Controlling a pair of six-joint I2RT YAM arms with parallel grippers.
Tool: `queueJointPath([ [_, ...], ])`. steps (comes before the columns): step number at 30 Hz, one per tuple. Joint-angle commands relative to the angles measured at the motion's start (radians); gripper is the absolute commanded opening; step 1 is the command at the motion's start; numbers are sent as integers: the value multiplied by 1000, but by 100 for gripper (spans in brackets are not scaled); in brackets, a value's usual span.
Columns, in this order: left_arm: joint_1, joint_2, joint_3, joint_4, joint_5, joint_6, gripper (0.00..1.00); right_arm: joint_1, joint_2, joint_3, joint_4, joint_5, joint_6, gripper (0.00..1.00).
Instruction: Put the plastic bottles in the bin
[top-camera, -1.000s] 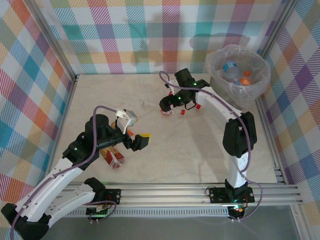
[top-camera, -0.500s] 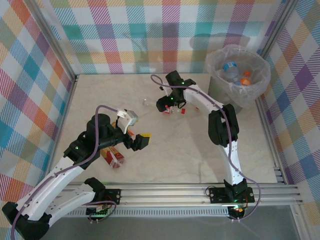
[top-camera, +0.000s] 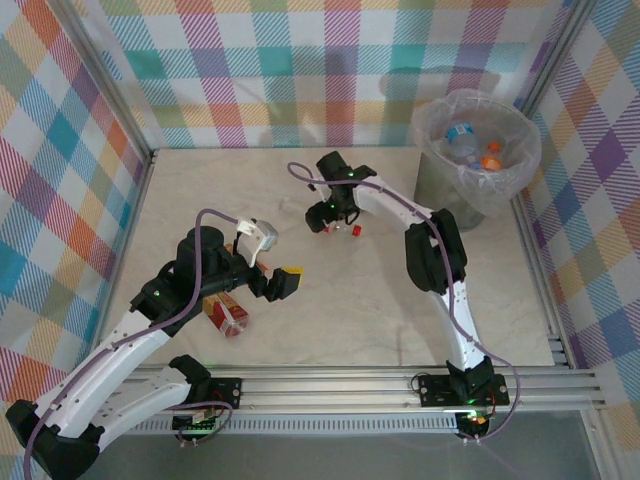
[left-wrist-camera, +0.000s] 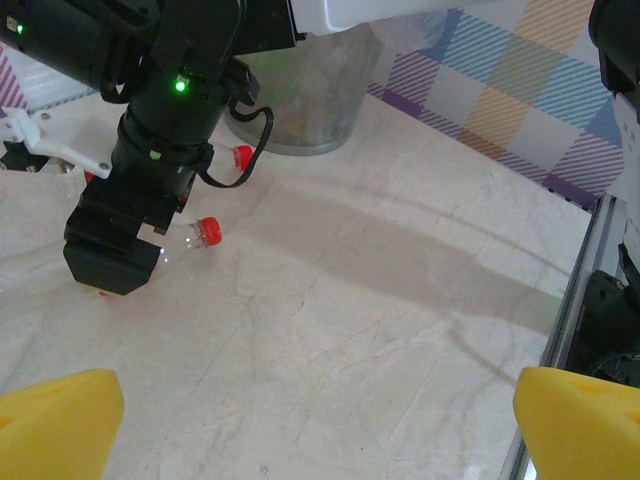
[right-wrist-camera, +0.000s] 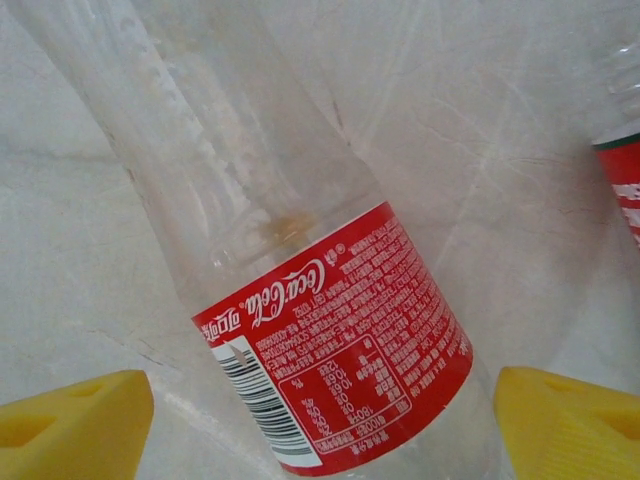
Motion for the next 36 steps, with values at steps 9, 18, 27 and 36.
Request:
queueJointPath([
  [9, 6, 1, 26, -16, -9, -3, 100, 58, 83, 33, 1, 57, 10, 82],
  [18, 6, 5, 28, -19, -5, 1, 100, 83, 104, 58, 5, 46, 39, 68],
  [27, 6, 4, 28, -17, -6, 1, 100, 84, -26, 20, 39, 30, 84, 61],
  [36, 6, -16, 13, 4, -6, 2, 100, 66, -217, 3, 21, 21, 126, 61],
])
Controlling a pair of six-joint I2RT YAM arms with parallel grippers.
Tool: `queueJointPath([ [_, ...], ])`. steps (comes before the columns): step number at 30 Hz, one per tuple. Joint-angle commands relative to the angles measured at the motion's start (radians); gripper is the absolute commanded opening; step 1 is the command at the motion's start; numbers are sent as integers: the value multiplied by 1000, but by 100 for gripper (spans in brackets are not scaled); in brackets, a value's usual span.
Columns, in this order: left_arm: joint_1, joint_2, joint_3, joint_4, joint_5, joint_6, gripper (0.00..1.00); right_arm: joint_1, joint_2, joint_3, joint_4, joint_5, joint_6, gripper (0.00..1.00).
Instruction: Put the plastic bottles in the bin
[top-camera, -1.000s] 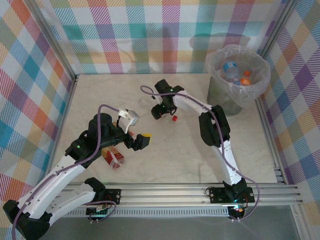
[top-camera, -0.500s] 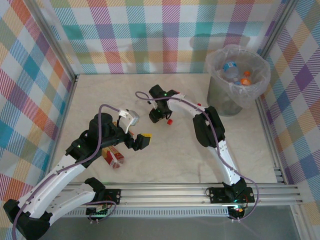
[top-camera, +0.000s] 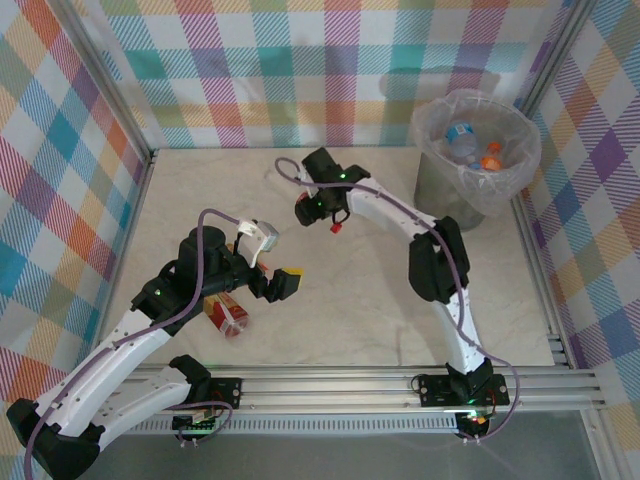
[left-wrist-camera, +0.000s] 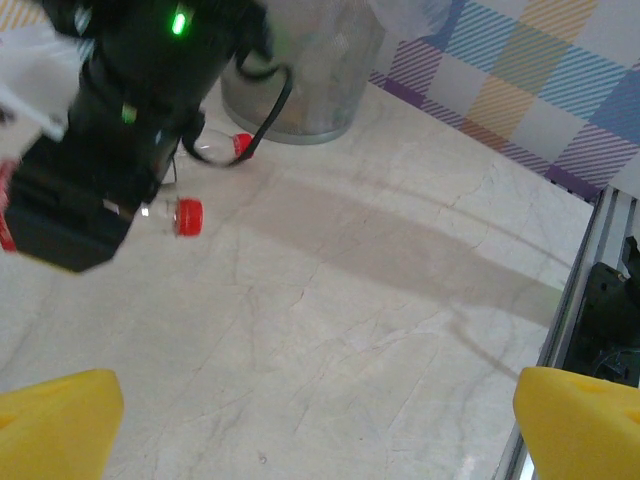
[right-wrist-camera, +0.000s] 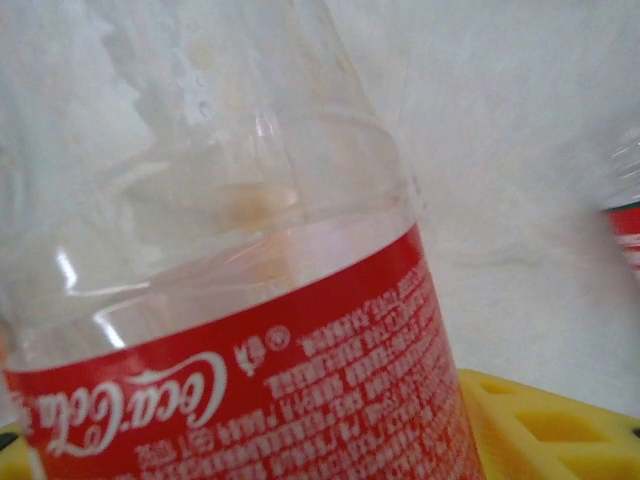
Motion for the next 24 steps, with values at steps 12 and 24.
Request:
queueJointPath([
  [12, 5, -30, 9, 27, -12, -1, 100, -152, -335, 64, -200, 54, 73, 63],
  [24, 5, -26, 15, 17, -18, 2, 100, -454, -490, 155, -405, 3, 95, 66],
])
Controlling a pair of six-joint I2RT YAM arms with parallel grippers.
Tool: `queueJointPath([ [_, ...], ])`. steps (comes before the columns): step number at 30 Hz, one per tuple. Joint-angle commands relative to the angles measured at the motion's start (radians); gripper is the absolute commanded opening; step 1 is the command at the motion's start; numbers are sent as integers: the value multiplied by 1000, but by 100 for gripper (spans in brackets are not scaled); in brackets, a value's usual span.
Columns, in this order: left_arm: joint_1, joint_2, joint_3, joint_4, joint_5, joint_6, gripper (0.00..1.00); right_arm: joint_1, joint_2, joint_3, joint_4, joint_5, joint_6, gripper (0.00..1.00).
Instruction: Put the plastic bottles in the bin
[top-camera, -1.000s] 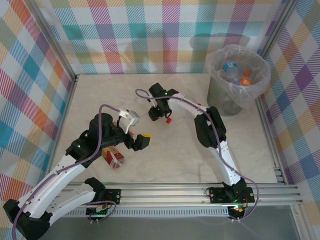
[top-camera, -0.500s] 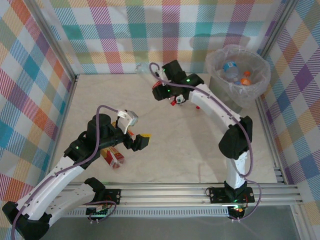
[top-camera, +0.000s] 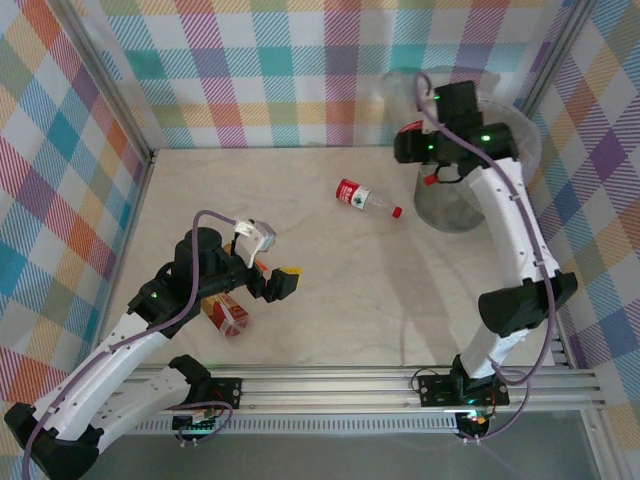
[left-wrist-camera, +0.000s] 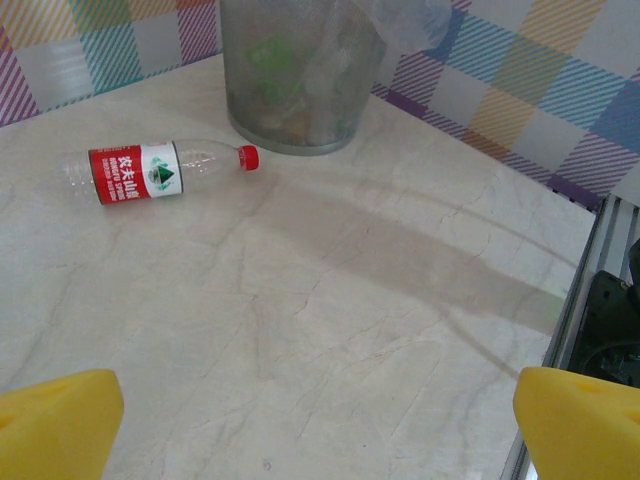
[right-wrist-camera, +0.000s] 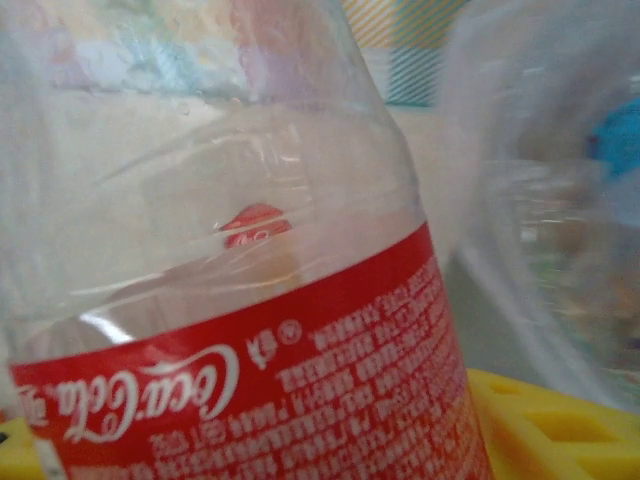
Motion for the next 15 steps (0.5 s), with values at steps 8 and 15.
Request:
queueJointPath([
  [8, 5, 3, 16, 11, -7, 2, 100, -207, 2, 150, -265, -58, 45, 67],
  [15, 5, 4, 18, 8, -12, 2, 100, -281, 33, 154, -319, -40, 80, 69],
])
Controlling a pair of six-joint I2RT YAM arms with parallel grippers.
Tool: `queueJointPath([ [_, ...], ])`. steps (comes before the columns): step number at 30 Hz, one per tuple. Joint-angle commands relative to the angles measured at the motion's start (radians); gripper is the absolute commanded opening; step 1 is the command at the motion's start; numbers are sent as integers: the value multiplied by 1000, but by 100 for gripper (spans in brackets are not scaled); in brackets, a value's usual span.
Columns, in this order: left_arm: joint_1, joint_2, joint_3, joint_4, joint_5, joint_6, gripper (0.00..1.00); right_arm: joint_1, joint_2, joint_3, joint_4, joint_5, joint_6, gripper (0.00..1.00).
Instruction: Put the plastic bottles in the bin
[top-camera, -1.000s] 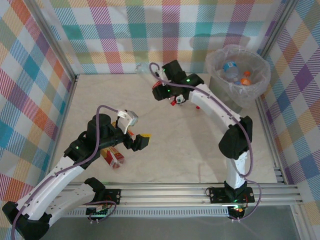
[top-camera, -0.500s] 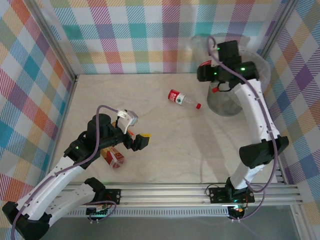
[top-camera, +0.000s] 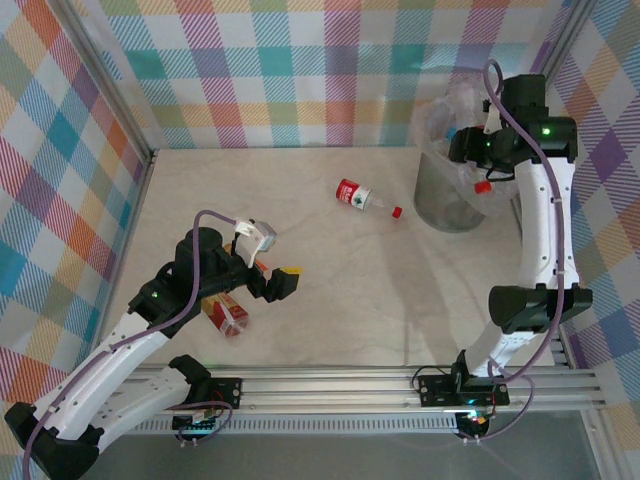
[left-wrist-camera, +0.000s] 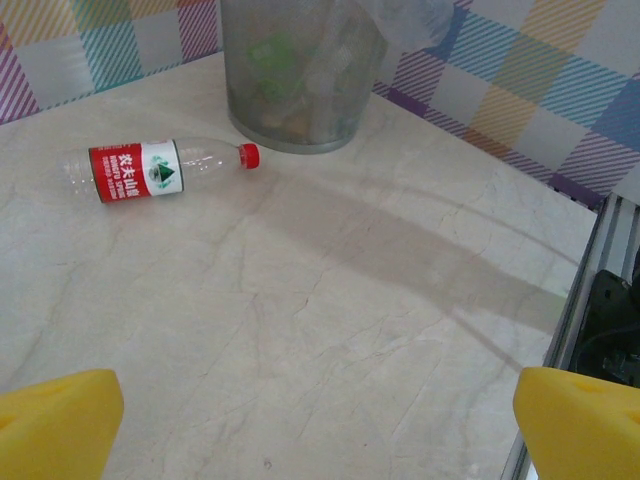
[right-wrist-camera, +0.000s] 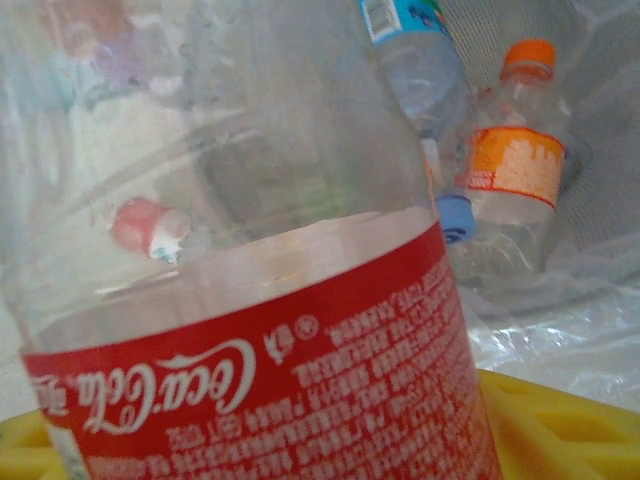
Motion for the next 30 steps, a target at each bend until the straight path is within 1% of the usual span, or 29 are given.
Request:
queueJointPath([
  [1, 5, 2, 16, 8, -5, 3, 100, -32, 40, 43, -66, -15, 32, 69],
  [9, 5, 2, 19, 7, -11, 4, 100, -68, 134, 118, -101, -38, 38, 71],
  [14, 7, 3, 18, 6, -15, 5, 100, -92, 208, 214, -147, -48, 46, 76],
  [20, 7, 6, 18, 5, -17, 8, 100, -112, 260, 283, -166, -66, 52, 81],
  [30, 8, 8, 20, 2, -15, 7, 100, -116, 230, 298, -159, -64, 55, 82],
])
